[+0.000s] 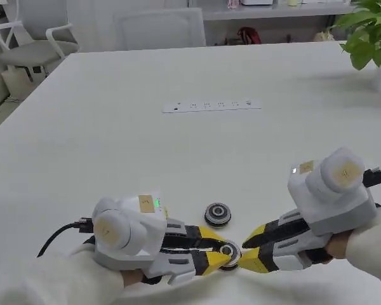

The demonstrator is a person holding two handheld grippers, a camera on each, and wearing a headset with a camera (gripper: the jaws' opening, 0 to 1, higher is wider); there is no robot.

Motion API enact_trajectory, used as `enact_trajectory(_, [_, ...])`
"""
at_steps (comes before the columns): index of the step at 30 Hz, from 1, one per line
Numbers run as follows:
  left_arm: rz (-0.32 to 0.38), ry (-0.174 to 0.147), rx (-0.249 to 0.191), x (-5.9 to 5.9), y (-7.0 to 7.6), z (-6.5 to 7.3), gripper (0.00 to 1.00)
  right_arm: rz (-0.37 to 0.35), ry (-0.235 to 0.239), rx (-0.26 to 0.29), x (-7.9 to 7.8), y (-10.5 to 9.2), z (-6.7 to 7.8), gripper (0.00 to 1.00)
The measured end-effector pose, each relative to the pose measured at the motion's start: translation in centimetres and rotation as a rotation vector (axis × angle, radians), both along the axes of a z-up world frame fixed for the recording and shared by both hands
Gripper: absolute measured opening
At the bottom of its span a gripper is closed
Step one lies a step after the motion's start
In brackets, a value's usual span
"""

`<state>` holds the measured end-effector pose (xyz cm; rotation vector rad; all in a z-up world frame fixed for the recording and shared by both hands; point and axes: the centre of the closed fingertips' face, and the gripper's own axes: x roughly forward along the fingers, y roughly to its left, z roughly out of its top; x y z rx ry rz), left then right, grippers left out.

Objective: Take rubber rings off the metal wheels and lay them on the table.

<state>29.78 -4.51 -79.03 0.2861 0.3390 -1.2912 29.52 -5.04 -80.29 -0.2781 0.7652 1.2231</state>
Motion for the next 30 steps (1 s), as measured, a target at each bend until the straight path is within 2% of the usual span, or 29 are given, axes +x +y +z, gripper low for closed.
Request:
enact_trajectory(3, [0.000, 0.000, 0.000, 0.00, 0.00, 0.00, 0.14, 0.013, -0.023, 0.000, 0.02, 0.31, -0.13, 0.22])
enact_trajectory(7, [0.000, 0.000, 0.000, 0.00, 0.00, 0.00, 0.14, 0.039, -0.059, -0.014, 0.07, 0.42, -0.31, 0.21])
enact_trajectory(12, [0.002, 0.001, -0.001, 0.02, 0.00, 0.00, 0.14, 0.041, -0.039, -0.011, -0.14, 0.16, -0.42, 0.16])
enact_trajectory(23, [0.004, 0.002, 0.000, 0.00, 0.00, 0.01, 0.13, 0.057, -0.054, -0.019, -0.23, 0.07, -0.40, 0.12])
enact_trajectory(24, [0.005, 0.003, 0.000, 0.00, 0.01, 0.01, 0.14, 0.062, -0.061, -0.024, -0.22, 0.07, -0.44, 0.11])
enact_trajectory(26, [0.006, 0.005, 0.000, 0.01, 0.06, -0.01, 0.14, 0.063, -0.120, -0.053, 0.51, -0.33, -0.64, 0.02])
enact_trajectory(27, [0.006, 0.005, -0.001, 0.02, 0.07, -0.01, 0.14, 0.059, -0.078, -0.037, 0.07, -0.21, -0.63, 0.01])
enact_trajectory(30, [0.006, 0.004, 0.000, 0.03, 0.06, -0.02, 0.14, 0.058, -0.082, -0.035, 0.14, -0.18, -0.64, 0.01])
